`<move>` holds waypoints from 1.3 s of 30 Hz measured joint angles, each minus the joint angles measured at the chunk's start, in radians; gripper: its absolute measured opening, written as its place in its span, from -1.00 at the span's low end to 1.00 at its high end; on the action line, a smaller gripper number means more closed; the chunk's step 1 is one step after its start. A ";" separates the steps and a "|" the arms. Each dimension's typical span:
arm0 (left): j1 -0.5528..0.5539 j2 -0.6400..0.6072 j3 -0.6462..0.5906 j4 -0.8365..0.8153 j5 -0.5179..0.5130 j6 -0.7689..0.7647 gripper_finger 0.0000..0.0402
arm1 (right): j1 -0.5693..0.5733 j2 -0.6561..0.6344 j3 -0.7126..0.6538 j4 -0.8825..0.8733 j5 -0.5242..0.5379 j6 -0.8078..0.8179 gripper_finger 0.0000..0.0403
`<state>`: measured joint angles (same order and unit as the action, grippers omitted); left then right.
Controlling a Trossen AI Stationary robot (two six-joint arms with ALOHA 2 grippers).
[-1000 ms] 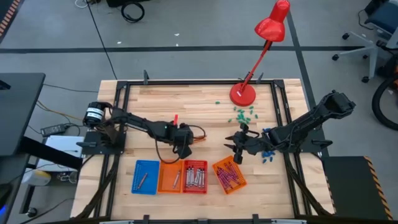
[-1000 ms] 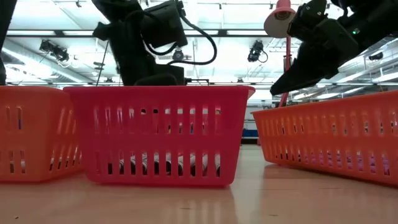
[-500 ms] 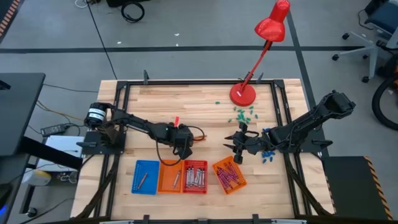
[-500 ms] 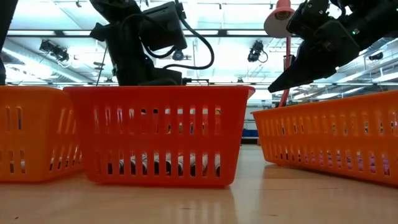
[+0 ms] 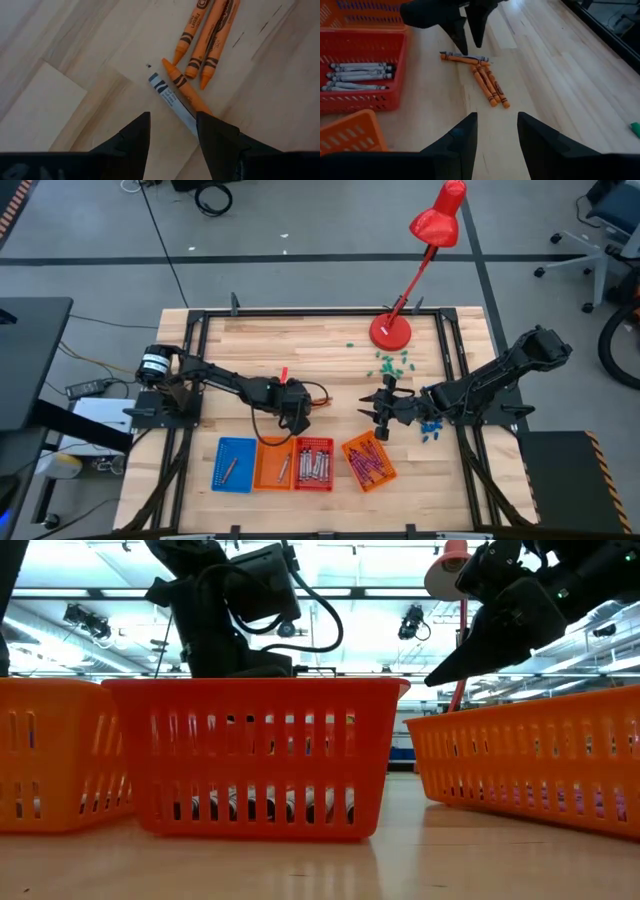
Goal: Sort crayons
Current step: Put the gray crayon into the right orange bin
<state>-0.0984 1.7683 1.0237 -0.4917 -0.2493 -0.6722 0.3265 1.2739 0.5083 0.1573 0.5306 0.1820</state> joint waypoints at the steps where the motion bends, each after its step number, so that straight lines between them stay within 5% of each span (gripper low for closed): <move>1: 0.000 0.000 0.000 0.002 -0.001 -0.005 -0.15 | -0.002 0.000 0.000 0.005 -0.007 -0.001 -0.29; 21: 0.025 0.071 0.007 -0.023 0.038 -0.001 -0.18 | -0.004 0.000 0.000 0.014 -0.035 -0.010 -0.29; 35: 0.058 0.071 0.005 -0.074 0.112 0.142 -0.89 | -0.002 0.000 0.000 0.006 -0.037 -0.010 -0.29; 39: 0.057 0.053 0.002 -0.075 0.117 0.178 -0.91 | -0.002 0.000 0.000 0.005 -0.038 -0.010 -0.29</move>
<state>-0.0410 1.8213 1.0252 -0.5669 -0.1325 -0.4943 0.3248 1.2739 0.5083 0.1627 0.4927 0.1722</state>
